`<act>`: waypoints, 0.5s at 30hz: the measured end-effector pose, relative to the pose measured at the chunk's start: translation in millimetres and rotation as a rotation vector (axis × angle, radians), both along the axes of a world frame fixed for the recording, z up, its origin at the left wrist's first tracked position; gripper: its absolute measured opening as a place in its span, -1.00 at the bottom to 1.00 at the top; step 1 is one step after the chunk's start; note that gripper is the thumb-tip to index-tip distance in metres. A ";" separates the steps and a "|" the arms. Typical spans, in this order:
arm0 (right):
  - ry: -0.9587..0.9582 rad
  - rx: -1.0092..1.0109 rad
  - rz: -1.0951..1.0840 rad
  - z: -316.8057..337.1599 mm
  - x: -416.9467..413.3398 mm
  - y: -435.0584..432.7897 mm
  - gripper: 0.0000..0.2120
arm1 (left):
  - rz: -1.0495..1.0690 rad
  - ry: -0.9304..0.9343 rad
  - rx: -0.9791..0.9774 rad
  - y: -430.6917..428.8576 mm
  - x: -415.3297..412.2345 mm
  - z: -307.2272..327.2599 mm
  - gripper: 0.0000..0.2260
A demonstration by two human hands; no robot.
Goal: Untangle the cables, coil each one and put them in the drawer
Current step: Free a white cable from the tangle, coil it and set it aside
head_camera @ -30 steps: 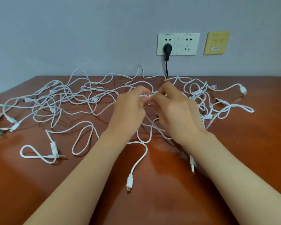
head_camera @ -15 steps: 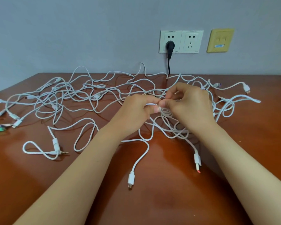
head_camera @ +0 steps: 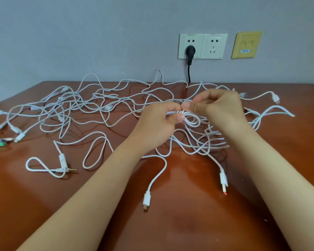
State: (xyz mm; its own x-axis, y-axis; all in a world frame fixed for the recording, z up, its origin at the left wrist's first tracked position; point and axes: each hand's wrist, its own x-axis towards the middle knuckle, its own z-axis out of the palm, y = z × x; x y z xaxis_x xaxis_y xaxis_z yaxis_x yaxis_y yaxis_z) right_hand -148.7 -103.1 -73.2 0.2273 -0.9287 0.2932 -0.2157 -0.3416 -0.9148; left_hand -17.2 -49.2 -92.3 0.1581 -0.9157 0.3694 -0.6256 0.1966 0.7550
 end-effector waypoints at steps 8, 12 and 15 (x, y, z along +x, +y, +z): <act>-0.366 0.545 0.281 -1.5 -6.4 -6.1 -0.91 | -0.185 0.280 -0.013 -0.8 -2.3 -1.3 -0.71; -0.230 0.404 0.187 -9.5 6.0 0.0 -0.92 | -0.106 0.392 -0.054 -5.0 1.6 -5.3 -0.73; -0.117 0.241 0.160 -14.3 10.5 4.1 -0.83 | -0.086 0.397 -0.092 -5.9 4.6 -5.5 -0.71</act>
State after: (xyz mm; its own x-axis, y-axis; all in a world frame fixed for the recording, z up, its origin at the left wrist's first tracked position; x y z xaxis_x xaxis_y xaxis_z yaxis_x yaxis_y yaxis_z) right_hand -138.2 -98.9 -87.5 0.3540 -0.9297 0.1019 -0.0655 -0.1333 -0.9889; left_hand -12.7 -55.1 -97.8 0.2296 -0.8977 0.3760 -0.2675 0.3132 0.9112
